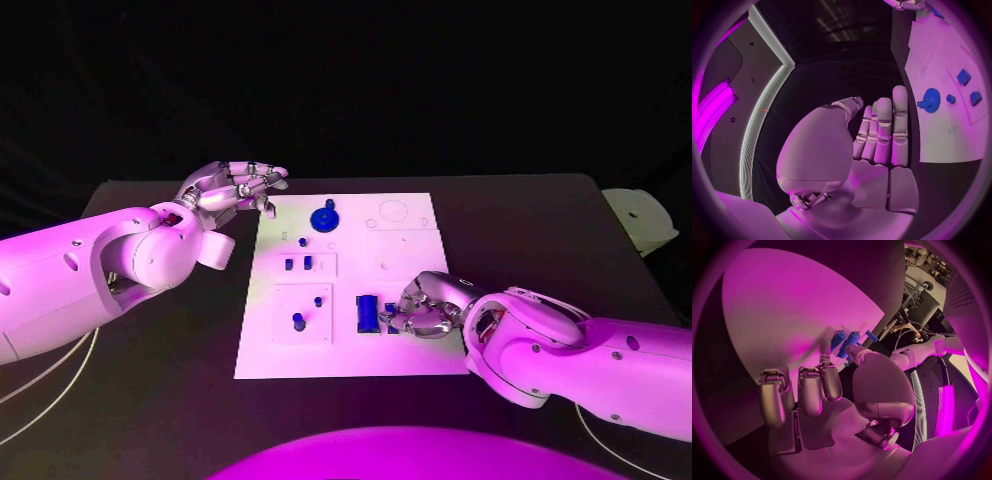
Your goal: Assemble the parts on the task board
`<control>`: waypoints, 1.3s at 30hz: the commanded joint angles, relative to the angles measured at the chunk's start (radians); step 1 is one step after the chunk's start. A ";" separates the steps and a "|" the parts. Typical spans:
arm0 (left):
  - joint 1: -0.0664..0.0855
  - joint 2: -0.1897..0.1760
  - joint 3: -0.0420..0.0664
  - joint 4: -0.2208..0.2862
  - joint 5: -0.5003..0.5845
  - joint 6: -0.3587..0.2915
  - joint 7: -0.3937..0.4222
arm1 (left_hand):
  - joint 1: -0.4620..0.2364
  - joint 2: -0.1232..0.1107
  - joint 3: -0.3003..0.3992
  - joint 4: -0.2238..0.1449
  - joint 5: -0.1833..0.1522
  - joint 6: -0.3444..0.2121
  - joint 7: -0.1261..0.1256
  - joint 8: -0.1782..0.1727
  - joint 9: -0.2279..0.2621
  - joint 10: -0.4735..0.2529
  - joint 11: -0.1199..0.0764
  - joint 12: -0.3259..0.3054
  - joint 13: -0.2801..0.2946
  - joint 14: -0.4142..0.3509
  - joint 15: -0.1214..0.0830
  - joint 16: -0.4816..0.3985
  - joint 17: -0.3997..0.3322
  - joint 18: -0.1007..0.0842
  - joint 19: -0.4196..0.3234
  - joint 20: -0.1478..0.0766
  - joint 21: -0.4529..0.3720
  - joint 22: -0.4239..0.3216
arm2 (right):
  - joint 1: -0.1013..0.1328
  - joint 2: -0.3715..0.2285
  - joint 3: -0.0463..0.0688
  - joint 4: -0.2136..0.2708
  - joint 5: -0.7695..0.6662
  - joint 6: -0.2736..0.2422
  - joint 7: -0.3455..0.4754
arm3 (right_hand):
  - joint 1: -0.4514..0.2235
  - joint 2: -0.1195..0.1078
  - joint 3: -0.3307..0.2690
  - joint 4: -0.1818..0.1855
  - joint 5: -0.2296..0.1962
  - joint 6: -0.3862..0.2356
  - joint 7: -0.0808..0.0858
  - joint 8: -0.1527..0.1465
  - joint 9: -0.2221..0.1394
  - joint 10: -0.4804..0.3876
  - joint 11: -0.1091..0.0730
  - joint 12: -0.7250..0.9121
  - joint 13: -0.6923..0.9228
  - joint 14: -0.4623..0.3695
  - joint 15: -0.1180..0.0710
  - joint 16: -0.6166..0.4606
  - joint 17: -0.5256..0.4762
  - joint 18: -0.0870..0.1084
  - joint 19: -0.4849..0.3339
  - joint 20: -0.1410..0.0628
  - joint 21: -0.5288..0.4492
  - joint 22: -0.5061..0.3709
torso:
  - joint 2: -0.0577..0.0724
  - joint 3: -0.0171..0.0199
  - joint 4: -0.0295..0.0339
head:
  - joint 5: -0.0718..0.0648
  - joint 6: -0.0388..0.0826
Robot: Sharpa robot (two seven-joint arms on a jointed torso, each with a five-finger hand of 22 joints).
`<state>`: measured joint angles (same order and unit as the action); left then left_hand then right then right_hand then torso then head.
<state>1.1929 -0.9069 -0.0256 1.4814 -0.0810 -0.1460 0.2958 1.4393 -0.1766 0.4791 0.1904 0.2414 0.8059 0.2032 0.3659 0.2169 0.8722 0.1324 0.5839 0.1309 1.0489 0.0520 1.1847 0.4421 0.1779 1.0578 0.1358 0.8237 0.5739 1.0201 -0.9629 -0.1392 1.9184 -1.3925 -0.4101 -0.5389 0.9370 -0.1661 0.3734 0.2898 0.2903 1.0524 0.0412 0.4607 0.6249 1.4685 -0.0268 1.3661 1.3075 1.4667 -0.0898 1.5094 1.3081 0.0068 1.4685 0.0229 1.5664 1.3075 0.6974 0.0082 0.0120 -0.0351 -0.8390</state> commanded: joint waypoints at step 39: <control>0.000 -0.003 0.001 -0.002 0.002 0.019 -0.002 | -0.012 0.000 0.004 -0.001 0.003 -0.006 0.000 0.004 0.001 -0.008 0.000 0.007 0.002 -0.006 0.002 0.003 -0.001 0.007 0.007 0.003 -0.005 -0.002 | -0.003 -0.080 -0.001 0.048 -0.026 0.046 0.060 | 0.096 -0.002 -0.035 -0.015 -0.030 -0.004 -0.003 0.008 0.000 0.027 -0.006 -0.001 0.141 0.079 -0.004 0.005 0.136 -0.007 0.102 -0.008 0.004 0.263 | 0.000 -0.0003 0.0004 | -0.001 -0.002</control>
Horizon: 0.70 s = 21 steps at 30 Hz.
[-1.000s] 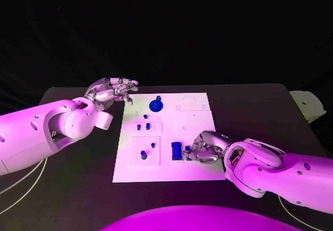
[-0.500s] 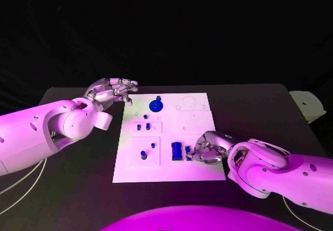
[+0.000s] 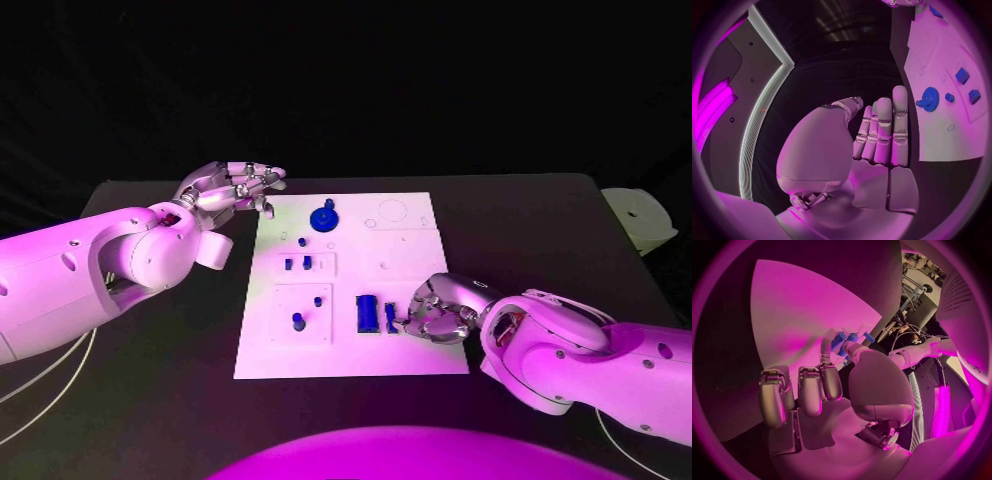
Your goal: Assemble the parts on the task board
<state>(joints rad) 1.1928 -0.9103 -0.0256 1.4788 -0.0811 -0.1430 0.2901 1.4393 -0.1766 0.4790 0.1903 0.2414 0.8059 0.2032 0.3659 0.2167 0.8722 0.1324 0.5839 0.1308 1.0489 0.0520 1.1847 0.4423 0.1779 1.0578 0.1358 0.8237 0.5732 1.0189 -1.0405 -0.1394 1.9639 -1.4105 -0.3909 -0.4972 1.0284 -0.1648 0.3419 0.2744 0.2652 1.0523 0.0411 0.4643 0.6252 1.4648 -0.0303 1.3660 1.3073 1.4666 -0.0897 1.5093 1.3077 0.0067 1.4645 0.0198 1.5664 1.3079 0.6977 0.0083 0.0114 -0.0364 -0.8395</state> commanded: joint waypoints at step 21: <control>0.001 0.000 0.001 0.003 0.002 0.014 0.003 | -0.012 0.000 0.004 -0.001 0.003 -0.006 0.000 0.004 0.002 -0.008 0.000 0.007 0.002 -0.006 0.002 0.004 -0.001 0.007 0.007 0.003 -0.005 -0.001 | -0.004 0.031 0.000 -0.036 -0.007 0.046 0.017 | 0.010 0.001 -0.004 0.003 -0.005 -0.004 -0.003 0.005 0.000 0.031 -0.003 0.000 0.141 0.080 -0.004 0.005 0.137 -0.007 0.106 -0.005 0.004 0.263 | 0.001 -0.0009 0.0018 | 0.002 -0.004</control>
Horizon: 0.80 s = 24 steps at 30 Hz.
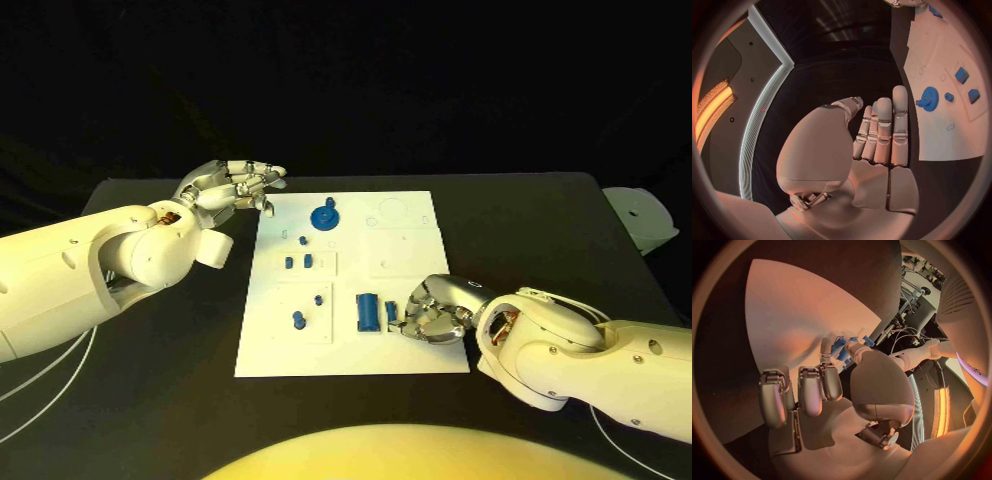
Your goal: Assemble the parts on the task board
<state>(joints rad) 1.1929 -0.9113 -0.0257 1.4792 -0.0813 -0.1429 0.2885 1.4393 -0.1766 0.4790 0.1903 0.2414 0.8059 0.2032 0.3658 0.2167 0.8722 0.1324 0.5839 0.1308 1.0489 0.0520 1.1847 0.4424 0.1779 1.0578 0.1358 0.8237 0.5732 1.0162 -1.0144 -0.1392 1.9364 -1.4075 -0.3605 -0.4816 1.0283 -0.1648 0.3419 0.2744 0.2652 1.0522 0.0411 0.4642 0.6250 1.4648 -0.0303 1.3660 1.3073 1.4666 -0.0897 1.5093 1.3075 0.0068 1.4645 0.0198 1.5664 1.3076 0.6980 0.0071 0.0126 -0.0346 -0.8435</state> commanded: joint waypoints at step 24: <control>0.000 0.003 0.001 -0.002 0.002 0.012 0.008 | -0.015 0.001 0.010 -0.003 0.004 -0.007 0.000 0.006 0.002 -0.010 0.001 0.010 0.002 -0.008 0.003 0.004 -0.003 0.007 0.007 0.003 -0.007 -0.002 | 0.024 -0.009 0.004 -0.019 0.108 -0.163 0.182 | 0.047 -0.004 -0.022 0.009 0.002 -0.034 0.009 -0.012 -0.008 0.008 0.007 -0.052 0.113 0.072 0.003 -0.011 0.107 -0.007 0.106 0.000 0.004 0.263 | -0.006 -0.0022 -0.0015 | -0.002 0.012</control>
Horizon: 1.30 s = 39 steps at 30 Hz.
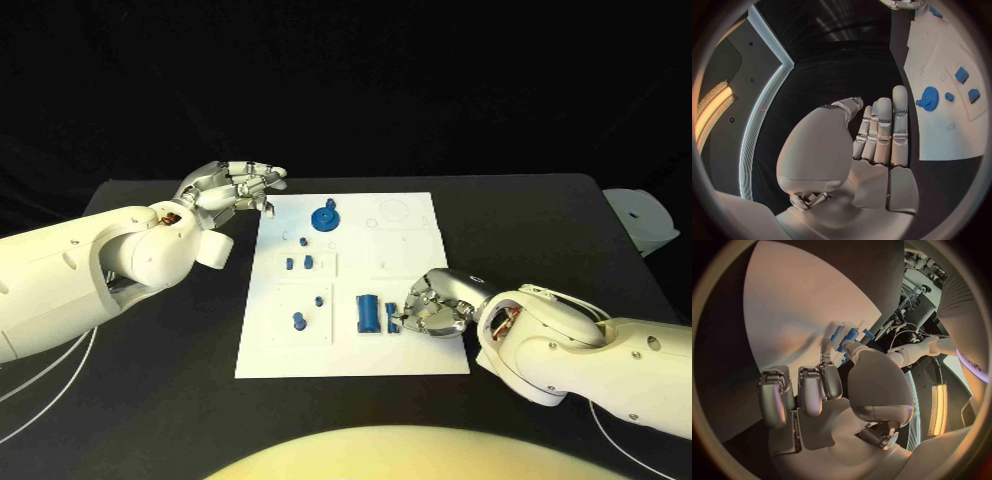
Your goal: Assemble the parts on the task board
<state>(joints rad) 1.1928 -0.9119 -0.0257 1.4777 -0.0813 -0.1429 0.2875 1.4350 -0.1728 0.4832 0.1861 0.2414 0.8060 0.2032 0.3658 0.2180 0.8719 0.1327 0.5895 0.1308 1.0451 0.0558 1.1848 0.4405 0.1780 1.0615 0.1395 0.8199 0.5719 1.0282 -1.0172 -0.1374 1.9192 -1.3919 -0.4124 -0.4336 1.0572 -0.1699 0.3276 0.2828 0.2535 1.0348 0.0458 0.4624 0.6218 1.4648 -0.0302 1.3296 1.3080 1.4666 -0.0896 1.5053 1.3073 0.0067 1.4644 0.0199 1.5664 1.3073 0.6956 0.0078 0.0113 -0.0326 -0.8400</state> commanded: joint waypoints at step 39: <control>-0.074 0.217 -0.001 -0.288 0.132 -0.160 0.169 | -0.614 0.173 -0.483 -0.186 -0.241 -0.806 -0.203 -0.366 -0.218 -0.872 -0.133 -0.589 -0.131 -1.045 -0.056 -1.185 -0.440 -0.178 -1.062 -0.139 -0.820 -0.572 | 0.124 0.365 0.037 -0.793 1.184 -0.021 0.814 | -0.320 0.170 -0.328 -0.283 -0.253 -1.035 -0.046 -0.462 -0.622 -1.465 0.030 -1.330 -1.308 -1.467 0.090 -1.505 -1.307 -0.007 -1.464 -0.020 -1.566 -1.307 | -0.132 -0.0205 -0.0052 | 0.013 0.217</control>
<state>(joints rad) 1.1214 -0.6960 -0.0289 1.1728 0.0571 -0.2724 0.4492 1.1263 -0.0670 0.1346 0.1081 0.0950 0.2995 0.0659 0.1296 0.0721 0.3594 0.0719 0.0561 0.0251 0.3106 0.0735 0.0975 0.0668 0.0713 0.3467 0.1161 0.0248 0.0253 1.1568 -0.6497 -0.1014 1.1098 -0.2200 -0.4079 0.3694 1.0113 -0.0560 0.1865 0.0571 0.0308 0.3406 0.0742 0.0620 0.1569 0.5890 0.0646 0.0251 0.0458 0.5145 0.0498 0.0764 0.1229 0.0743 0.3726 0.0944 0.0246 0.1712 0.5751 -0.0205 0.0108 -0.0297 -0.6342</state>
